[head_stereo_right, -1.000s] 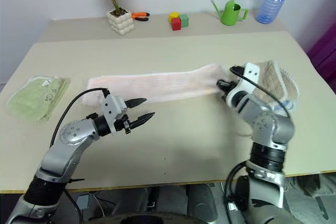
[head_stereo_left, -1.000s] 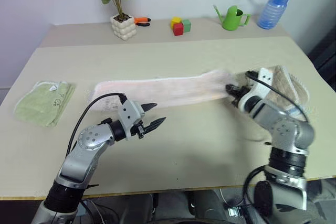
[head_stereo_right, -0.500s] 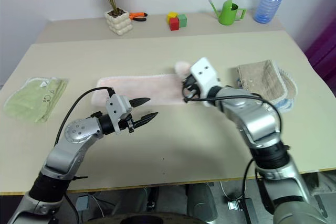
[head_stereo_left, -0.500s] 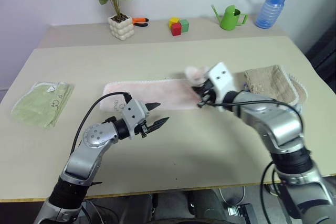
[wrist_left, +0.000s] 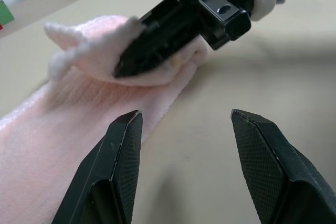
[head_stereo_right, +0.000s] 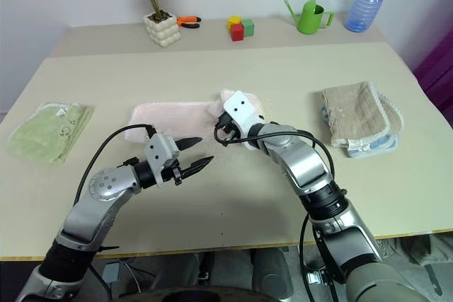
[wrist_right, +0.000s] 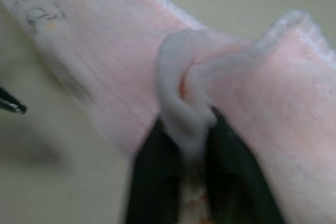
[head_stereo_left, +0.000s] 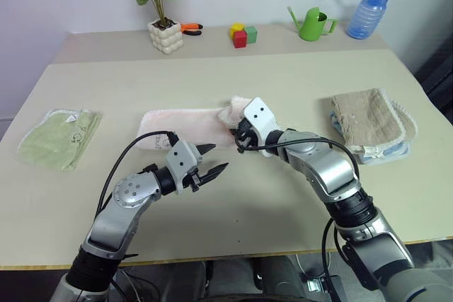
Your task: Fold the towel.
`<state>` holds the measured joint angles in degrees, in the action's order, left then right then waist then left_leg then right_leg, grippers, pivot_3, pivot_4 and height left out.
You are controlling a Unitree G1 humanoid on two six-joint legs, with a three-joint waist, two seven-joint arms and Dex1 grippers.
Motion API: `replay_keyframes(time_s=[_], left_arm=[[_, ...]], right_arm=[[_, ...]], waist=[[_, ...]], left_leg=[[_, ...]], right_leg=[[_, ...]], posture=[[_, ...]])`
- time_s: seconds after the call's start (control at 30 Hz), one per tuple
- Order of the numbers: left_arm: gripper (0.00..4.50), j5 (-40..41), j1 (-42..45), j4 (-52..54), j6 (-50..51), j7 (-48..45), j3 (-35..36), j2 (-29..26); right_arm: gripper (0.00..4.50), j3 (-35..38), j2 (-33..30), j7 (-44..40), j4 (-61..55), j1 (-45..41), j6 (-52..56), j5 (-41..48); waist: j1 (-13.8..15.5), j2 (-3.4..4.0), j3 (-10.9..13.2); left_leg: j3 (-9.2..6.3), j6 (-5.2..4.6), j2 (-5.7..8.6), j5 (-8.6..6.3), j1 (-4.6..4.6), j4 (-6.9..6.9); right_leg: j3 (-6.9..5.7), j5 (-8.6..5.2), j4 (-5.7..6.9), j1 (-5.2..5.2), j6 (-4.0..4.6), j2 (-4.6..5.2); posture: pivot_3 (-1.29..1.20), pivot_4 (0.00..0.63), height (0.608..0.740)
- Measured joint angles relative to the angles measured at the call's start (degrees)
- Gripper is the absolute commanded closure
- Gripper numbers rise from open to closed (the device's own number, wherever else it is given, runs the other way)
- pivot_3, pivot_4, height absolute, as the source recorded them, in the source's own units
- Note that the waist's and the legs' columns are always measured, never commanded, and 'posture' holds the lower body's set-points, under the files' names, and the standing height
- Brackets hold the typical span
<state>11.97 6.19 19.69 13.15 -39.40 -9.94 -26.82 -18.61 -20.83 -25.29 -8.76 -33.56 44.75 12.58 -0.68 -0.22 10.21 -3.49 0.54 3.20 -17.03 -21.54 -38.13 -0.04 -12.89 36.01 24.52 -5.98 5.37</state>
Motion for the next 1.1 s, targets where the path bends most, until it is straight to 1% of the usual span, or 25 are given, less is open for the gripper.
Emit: replay_keyframes(time_s=[0.07, 0.23, 0.33, 0.37, 0.4, 0.47, 0.6, 0.8, 0.9, 1.03, 1.1], left_arm=[[1.76, 0.0, -0.1, 0.2, 0.0, 0.0, 0.1, -0.1], [1.76, 0.9, -0.9, 0.3, 0.7, 0.5, 1.8, 0.0], [1.76, 1.5, -0.9, 0.6, 1.5, 1.1, 3.0, 0.1], [1.76, 2.0, -1.1, 0.7, 1.7, 1.2, 3.4, 0.2], [1.76, 2.3, -1.3, 0.7, 1.7, 1.4, 3.9, 0.5], [1.76, 2.4, -1.3, 0.7, 1.7, 1.7, 4.1, 0.5], [1.76, 2.9, -1.5, 0.7, 2.1, 2.3, 4.2, 1.5], [1.76, 4.6, -2.0, 0.6, 4.3, 3.5, 5.2, 2.6], [1.76, 5.0, -3.3, 0.8, 6.0, 4.9, 5.9, 2.7], [1.76, 5.7, -5.4, 2.2, 8.5, 7.1, 7.8, 3.3], [1.76, 6.9, -7.1, 4.4, 10.1, 8.3, 9.1, 3.6]], right_arm=[[1.65, 1.3, 0.0, -1.0, -0.3, 0.5, -0.9, 0.2], [1.65, 6.8, -1.2, -4.5, -6.0, 3.1, -1.9, 3.6], [2.53, 12.0, -1.4, -5.6, -7.4, 4.7, -1.3, 7.6], [3.02, 14.6, -1.3, -5.5, -7.4, 5.1, -1.0, 8.8], [3.4, 16.5, -1.3, -5.4, -7.3, 5.1, -0.7, 9.7], [4.48, 18.3, -0.9, -5.2, -7.1, 5.0, -0.6, 10.6], [4.48, 17.4, 1.0, -3.4, -1.1, 3.0, -2.5, 8.6], [4.48, 10.6, 7.0, -1.4, 15.8, -1.1, -13.2, 0.4], [4.48, 7.6, 8.9, -0.9, 24.3, -1.0, -17.6, -3.2], [4.48, 7.1, 9.3, -1.0, 27.1, -1.1, -21.9, -5.4], [4.48, 7.7, 9.9, -0.8, 26.9, -1.0, -22.2, -5.3]], waist=[[0.0, 0.0, 0.0], [0.0, 0.0, 0.0], [0.1, 0.0, 0.0], [0.1, -0.01, 0.0], [0.1, -0.01, 0.0], [0.0, -0.01, 0.0], [-0.2, 0.0, 0.0], [-0.2, 0.0, 0.0], [-0.1, 0.0, 0.0], [-0.2, -0.02, 0.0], [-0.2, -0.02, 0.0]], left_leg=[[0.0, 0.0, 0.0, 0.0, 0.0, 0.0], [0.0, 0.0, -0.01, 0.0, 0.0, 0.0], [0.0, 0.0, 0.0, 0.0, 0.0, 0.0], [0.0, -0.01, 0.0, 0.0, 0.0, 0.0], [0.0, -0.01, 0.0, 0.0, 0.0, 0.0], [-0.01, -0.01, -0.02, 0.0, 0.02, 0.02], [0.0, 0.0, -0.03, 0.0, 0.04, 0.03], [0.01, 0.01, -0.01, 0.0, 0.04, 0.04], [0.01, 0.01, 0.01, 0.0, 0.01, 0.04], [0.0, 0.02, 0.01, 0.01, 0.06, 0.03], [-0.01, 0.03, -0.01, 0.01, 0.06, 0.03]], right_leg=[[0.0, 0.0, 0.0, 0.0, 0.0, 0.0], [0.0, 0.0, 0.0, 0.0, 0.0, 0.0], [0.0, 0.0, -0.01, -0.03, -0.01, 0.01], [0.0, 0.0, -0.01, -0.04, -0.01, 0.01], [0.0, 0.0, -0.01, -0.03, -0.01, 0.01], [-0.01, 0.0, -0.01, -0.03, 0.0, -0.01], [-0.01, 0.0, 0.0, -0.02, 0.0, -0.02], [0.0, 0.0, 0.0, -0.01, 0.0, -0.02], [0.0, 0.0, -0.01, 0.0, 0.0, 0.0], [0.01, 0.01, 0.01, -0.02, 0.0, 0.01], [0.01, 0.01, 0.02, -0.03, 0.01, -0.01]], posture=[[0.0, 0.15, 0.731], [0.0, 0.15, 0.731], [0.0, 0.15, 0.731], [0.0, 0.15, 0.731], [0.0, 0.15, 0.731], [0.0, 0.15, 0.731], [0.0, 0.15, 0.731], [0.0, 0.15, 0.731], [0.0, 0.15, 0.731], [0.0, 0.15, 0.731], [0.0, 0.15, 0.731]])
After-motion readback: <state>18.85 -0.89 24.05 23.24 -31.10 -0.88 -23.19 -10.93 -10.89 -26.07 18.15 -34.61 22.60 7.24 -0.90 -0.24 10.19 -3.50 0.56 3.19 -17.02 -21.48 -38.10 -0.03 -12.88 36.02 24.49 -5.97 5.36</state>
